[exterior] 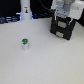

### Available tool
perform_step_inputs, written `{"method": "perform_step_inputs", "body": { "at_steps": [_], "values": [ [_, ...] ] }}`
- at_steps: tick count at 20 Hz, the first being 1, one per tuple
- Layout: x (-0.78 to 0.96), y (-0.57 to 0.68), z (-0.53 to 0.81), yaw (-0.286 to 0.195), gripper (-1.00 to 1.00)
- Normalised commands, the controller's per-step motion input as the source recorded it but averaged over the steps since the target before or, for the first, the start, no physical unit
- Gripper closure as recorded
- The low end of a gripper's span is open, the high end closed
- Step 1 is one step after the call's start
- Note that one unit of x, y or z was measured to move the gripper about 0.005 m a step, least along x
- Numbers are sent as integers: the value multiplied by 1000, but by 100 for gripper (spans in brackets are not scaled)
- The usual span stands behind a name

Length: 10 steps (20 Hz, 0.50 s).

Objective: Open the kcup holder, insert the kcup into the holder, and close the kcup holder

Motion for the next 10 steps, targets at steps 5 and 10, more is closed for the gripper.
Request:
{"method": "perform_step_inputs", "body": {
  "at_steps": [5,10],
  "values": [
    [47,91,0,-60,100],
    [432,-1,171,-76,100]
  ]
}}
